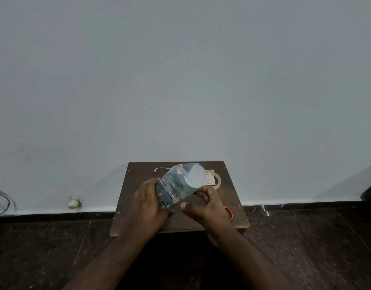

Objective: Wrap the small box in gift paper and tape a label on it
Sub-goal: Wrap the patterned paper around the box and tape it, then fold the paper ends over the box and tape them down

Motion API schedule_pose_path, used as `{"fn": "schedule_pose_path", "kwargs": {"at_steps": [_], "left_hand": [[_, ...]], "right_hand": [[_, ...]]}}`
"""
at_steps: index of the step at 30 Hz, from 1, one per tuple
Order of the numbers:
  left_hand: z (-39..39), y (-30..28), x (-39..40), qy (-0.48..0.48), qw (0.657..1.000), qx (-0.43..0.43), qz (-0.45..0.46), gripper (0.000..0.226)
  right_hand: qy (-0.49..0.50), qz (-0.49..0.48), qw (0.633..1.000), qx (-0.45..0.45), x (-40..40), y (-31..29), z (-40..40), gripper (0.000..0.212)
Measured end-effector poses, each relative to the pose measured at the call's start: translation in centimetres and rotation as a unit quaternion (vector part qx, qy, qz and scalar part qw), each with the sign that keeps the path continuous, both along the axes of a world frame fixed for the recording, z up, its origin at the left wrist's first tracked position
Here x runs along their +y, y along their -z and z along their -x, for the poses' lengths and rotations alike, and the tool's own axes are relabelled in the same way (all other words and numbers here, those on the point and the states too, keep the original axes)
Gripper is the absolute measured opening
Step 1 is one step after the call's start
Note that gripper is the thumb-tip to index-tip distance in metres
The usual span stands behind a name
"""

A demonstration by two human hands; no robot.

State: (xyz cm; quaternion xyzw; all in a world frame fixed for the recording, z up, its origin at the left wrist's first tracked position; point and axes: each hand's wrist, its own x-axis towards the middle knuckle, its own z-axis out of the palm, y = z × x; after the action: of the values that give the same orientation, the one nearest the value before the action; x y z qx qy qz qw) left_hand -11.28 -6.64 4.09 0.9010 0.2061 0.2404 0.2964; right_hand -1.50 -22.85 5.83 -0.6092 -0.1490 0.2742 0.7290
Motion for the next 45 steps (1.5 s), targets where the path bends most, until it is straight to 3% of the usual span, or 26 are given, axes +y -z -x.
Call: {"fn": "schedule_pose_path", "kwargs": {"at_steps": [4,7,9,11,13,15,23,31,40,43,45], "left_hand": [[1.6,-0.5,-1.0,0.018,0.996,0.001,0.089,0.083],[2.6,-1.2,-1.6,0.015,0.982,-0.001,0.191,0.059],[2.9,-1.8,-1.8,0.017,0.937,-0.022,0.349,0.041],[2.9,-2.4,-1.9,0.021,0.866,-0.049,0.497,0.026],[2.9,-3.1,-1.8,0.034,0.819,-0.077,0.567,0.025],[3.0,-3.8,-1.7,0.059,0.807,-0.087,0.581,0.030],[3.3,-3.9,-1.4,0.114,0.813,-0.075,0.566,0.041],[3.4,-4.1,-1.1,0.134,0.783,-0.097,0.600,0.045],[3.1,-3.9,-1.1,0.085,0.768,-0.134,0.620,0.026],[3.1,-3.7,-0.8,0.062,0.768,-0.147,0.620,0.026],[3.0,-3.7,-0.7,0.053,0.770,-0.152,0.618,0.026]], "right_hand": [[-0.056,-0.005,0.997,-0.056,-0.8,-1.1,0.3,0.063],[-0.064,0.001,0.994,-0.085,-1.2,-0.9,0.1,0.061],[-0.059,0.004,0.994,-0.094,-1.4,-0.5,0.0,0.062],[-0.064,-0.001,0.993,-0.102,-1.7,-0.3,-0.2,0.061],[-0.071,-0.004,0.991,-0.111,-1.7,-0.4,-0.2,0.061],[-0.076,-0.003,0.989,-0.125,-1.7,-0.7,-0.2,0.061],[-0.099,0.006,0.987,-0.129,-2.4,-0.8,-0.7,0.064],[-0.109,-0.025,0.988,-0.103,-2.1,-1.1,-0.3,0.062],[-0.129,-0.060,0.988,-0.054,-2.4,-2.2,-0.2,0.070],[-0.084,-0.009,0.980,-0.178,-2.9,-2.7,0.1,0.074],[-0.042,0.014,0.946,-0.321,-3.3,-2.9,0.5,0.070]]}}
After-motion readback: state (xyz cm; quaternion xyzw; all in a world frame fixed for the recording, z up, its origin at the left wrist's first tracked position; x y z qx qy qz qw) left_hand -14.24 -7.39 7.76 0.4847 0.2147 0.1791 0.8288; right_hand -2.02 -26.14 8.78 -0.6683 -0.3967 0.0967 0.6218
